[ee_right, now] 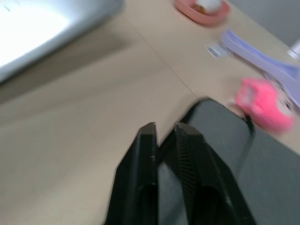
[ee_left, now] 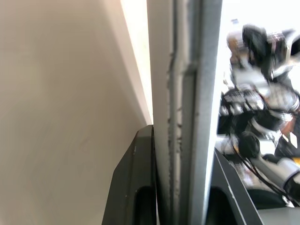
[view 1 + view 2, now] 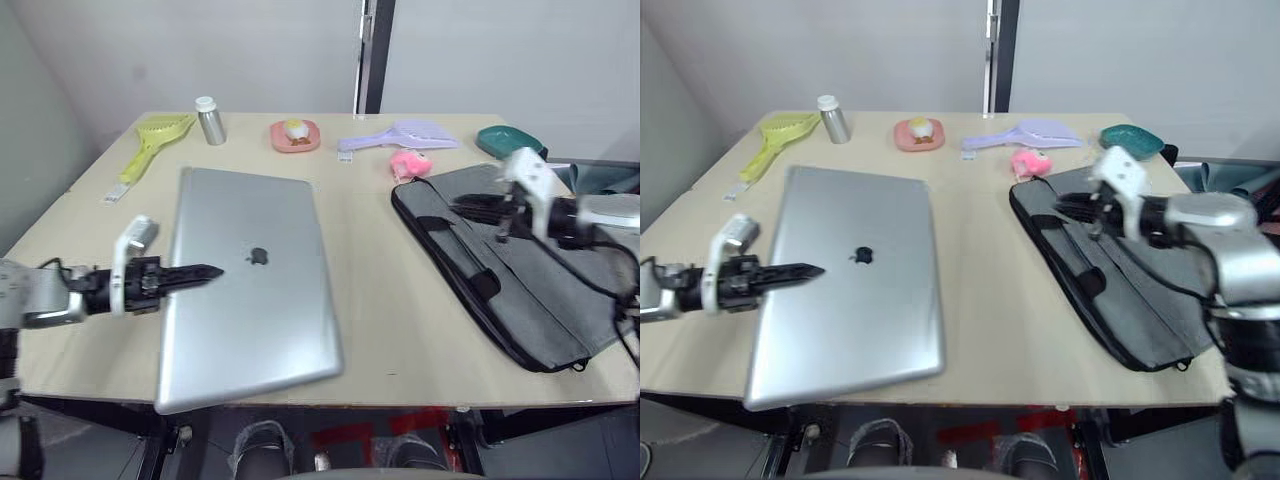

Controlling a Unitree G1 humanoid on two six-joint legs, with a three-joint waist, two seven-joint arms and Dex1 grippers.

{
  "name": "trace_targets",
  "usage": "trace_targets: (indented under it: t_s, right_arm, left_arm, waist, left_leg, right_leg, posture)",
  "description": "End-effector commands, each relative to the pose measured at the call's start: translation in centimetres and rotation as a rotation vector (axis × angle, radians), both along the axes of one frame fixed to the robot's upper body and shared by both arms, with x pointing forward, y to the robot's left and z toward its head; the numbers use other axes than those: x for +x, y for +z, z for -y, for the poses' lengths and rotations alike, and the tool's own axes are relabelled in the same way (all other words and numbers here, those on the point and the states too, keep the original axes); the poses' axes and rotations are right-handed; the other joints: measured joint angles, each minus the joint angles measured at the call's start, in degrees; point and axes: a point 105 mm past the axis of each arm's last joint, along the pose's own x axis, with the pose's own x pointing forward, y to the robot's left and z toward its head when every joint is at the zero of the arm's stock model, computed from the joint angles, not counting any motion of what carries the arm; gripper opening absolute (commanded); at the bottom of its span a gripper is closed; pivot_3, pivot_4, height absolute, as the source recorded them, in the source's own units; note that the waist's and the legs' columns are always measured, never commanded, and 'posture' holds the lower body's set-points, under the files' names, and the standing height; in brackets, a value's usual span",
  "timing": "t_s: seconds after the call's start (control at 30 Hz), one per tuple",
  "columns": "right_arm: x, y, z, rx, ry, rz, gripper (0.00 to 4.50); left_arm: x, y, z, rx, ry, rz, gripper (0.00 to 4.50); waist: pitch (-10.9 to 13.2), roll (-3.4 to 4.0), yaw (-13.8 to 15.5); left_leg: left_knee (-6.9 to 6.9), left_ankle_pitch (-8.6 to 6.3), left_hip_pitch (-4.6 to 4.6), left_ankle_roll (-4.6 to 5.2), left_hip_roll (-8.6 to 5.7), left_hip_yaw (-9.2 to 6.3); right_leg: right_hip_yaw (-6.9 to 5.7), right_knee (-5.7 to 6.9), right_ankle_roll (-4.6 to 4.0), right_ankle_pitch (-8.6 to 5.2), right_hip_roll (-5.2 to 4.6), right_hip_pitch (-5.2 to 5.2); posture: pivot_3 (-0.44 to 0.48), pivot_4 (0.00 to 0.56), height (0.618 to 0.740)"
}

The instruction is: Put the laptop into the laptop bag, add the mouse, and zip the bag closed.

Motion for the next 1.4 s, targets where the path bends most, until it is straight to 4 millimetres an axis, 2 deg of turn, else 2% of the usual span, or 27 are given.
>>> trace_targets:
  t_s: [0.03,0.13,0.27,0.37,0.5,0.63,0.77,0.87,1.13,1.4]
  right_arm:
    - [-2.3,1.0,2.4,0.035,-0.109,0.009,2.25]
    - [-3.8,0.5,4.0,0.064,-0.180,-0.021,3.20]
    - [-5.4,-0.1,5.0,0.089,-0.221,-0.059,4.49]
    - [-6.4,-0.5,5.0,0.093,-0.216,-0.088,4.49]
    - [-6.4,-1.4,4.5,0.070,-0.213,-0.119,4.49]
    - [-5.5,-3.1,2.9,0.022,-0.218,-0.152,4.49]
    - [-2.9,-4.8,3.8,-0.018,-0.383,-0.188,4.49]
    - [-1.8,-5.9,3.7,-0.051,-0.419,-0.203,4.49]
    - [-0.8,-8.8,1.2,-0.069,-0.371,-0.268,4.49]
    - [-0.5,-9.4,1.9,-0.091,-0.402,-0.274,4.49]
  left_arm:
    - [-1.4,2.9,-0.6,-0.089,-0.018,0.101,0.37]
    - [-2.3,2.4,-1.1,-0.097,-0.004,0.071,0.37]
    - [-2.9,1.7,-1.2,-0.103,0.005,0.035,0.37]
    - [-2.7,1.3,-1.1,-0.116,0.010,0.019,0.37]
    - [-2.5,1.1,-0.6,-0.134,-0.003,0.013,0.37]
    - [-1.8,1.2,0.4,-0.162,-0.031,0.032,0.37]
    - [-1.6,1.6,1.7,-0.178,-0.093,0.047,0.37]
    - [-1.2,1.7,2.3,-0.190,-0.118,0.047,0.37]
    - [-0.2,1.2,3.7,-0.213,-0.148,0.043,0.37]
    - [0.0,1.0,4.2,-0.225,-0.153,0.045,0.37]
  waist:
    - [0.0,0.00,0.1]
    - [0.0,0.00,0.0]
    - [0.0,0.00,-0.1]
    - [0.0,0.00,-0.1]
    - [0.0,0.00,-0.3]
    - [0.0,-0.01,-0.2]
    - [0.0,0.00,-0.4]
    - [0.0,0.00,-0.3]
    - [0.0,0.00,-0.1]
    - [0.0,0.00,-0.1]
  left_leg:
    - [0.02,0.00,0.02,0.01,-0.02,0.01]
    - [0.03,-0.01,0.06,0.03,-0.06,0.04]
    - [0.03,0.00,0.10,0.04,0.02,0.02]
    - [0.03,0.00,0.15,0.04,0.02,0.01]
    - [0.07,0.00,0.23,0.06,0.00,0.04]
    - [0.09,0.02,0.28,0.07,0.00,0.04]
    - [0.23,0.03,0.28,0.08,-0.01,0.03]
    - [0.25,0.03,0.30,0.05,-0.02,0.02]
    - [0.24,0.09,0.26,-0.09,-0.03,-0.01]
    - [0.29,0.16,0.26,-0.20,-0.03,-0.07]
  right_leg:
    - [0.01,-0.02,0.00,0.00,-0.03,0.03]
    - [0.04,-0.07,0.00,0.00,-0.07,0.10]
    - [0.00,-0.02,0.00,0.00,-0.02,0.10]
    - [0.01,-0.01,0.01,0.00,-0.02,0.13]
    - [0.06,0.01,0.01,0.00,-0.03,0.19]
    - [0.05,0.05,0.01,0.00,-0.03,0.24]
    - [0.07,0.17,0.03,0.01,-0.04,0.26]
    - [0.08,0.19,0.04,0.01,-0.04,0.28]
    - [0.06,0.19,0.08,0.03,-0.04,0.28]
    - [0.03,0.25,0.10,0.05,-0.04,0.32]
  posture:
    - [0.000,0.150,0.740]
    - [0.000,0.150,0.740]
    - [0.000,0.150,0.740]
    - [0.000,0.150,0.740]
    - [0.000,0.150,0.740]
    - [0.000,0.150,0.740]
    - [0.000,0.150,0.740]
    - [0.000,0.150,0.740]
    - [0.000,0.150,0.740]
    - [0.000,0.150,0.740]
